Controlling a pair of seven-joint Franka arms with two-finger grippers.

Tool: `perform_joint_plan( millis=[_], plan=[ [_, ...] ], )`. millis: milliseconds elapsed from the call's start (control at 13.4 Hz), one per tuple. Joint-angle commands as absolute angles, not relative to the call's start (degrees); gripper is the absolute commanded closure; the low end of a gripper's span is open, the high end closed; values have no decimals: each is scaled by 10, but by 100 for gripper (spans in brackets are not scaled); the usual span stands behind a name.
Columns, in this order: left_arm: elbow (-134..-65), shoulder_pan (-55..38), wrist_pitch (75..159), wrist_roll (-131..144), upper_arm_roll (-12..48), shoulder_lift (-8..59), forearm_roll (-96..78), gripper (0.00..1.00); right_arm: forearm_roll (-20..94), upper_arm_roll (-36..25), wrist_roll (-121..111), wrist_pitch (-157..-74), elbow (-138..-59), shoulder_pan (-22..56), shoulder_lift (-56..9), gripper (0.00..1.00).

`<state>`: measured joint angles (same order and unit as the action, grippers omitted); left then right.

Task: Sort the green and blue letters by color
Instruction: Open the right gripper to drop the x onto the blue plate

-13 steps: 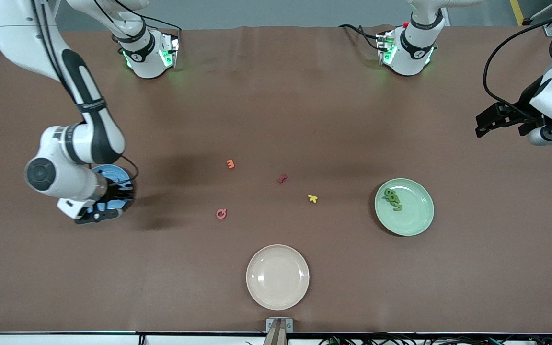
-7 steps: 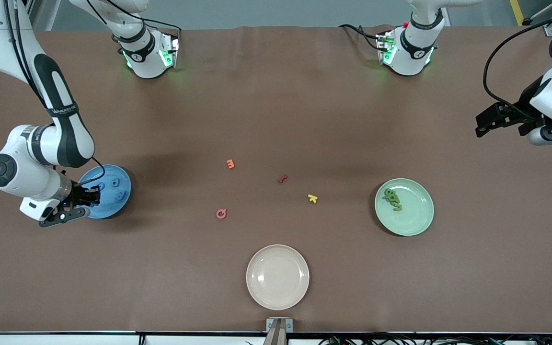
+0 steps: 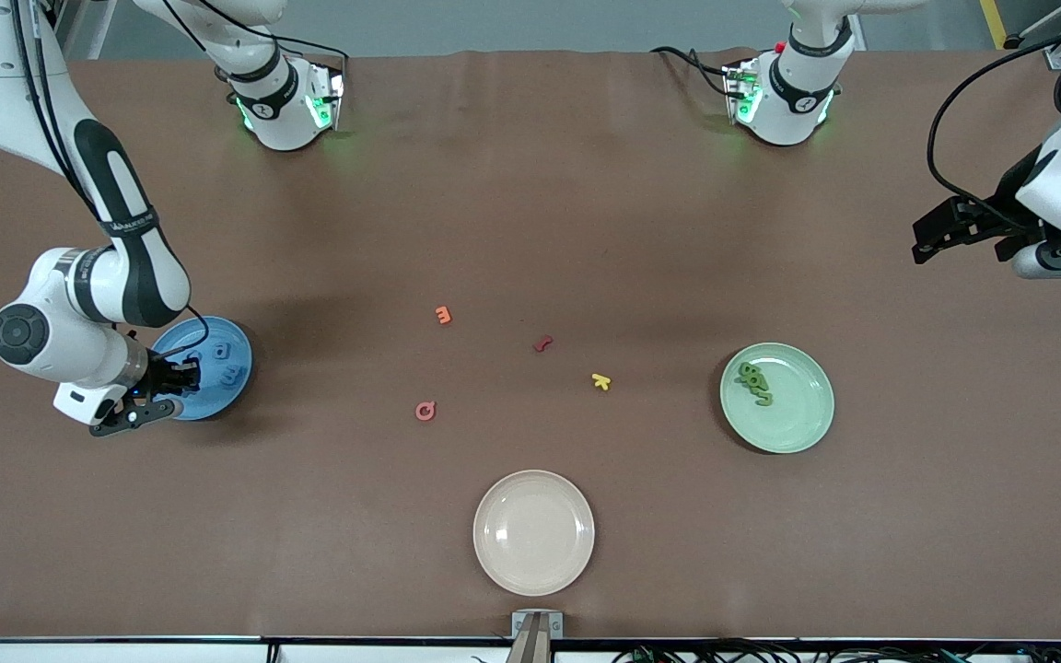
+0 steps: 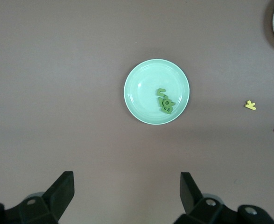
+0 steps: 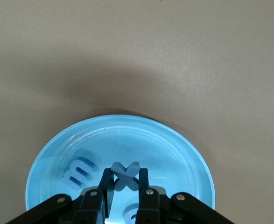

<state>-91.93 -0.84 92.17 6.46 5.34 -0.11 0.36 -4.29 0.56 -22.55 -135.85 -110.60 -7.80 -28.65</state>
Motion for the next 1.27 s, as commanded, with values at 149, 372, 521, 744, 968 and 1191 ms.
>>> perform_joint_plan(
  millis=[149,372,521,744,968,1191],
  plan=[
    [-911,-7,924,58,57,0,11,0,-54,18,-230,-1373,-1107,-91,-294,86],
    [-899,-5,920,56,57,-3,16,0,-54,18,-230,-1372,-1107,-91,-293,72],
    [-899,-5,920,58,57,-3,16,0,-54,18,-230,-1371,-1108,-90,-293,63],
    [-900,-6,920,63,57,-3,16,0,-54,18,-229,-1370,-1109,-90,-293,61],
    [-899,-5,920,62,57,-3,14,0,-54,18,-224,-1366,-1107,-90,-290,0],
    [-900,-5,917,61,57,-5,12,0,-49,20,-220,-1353,-1106,-87,-263,1]
  ],
)
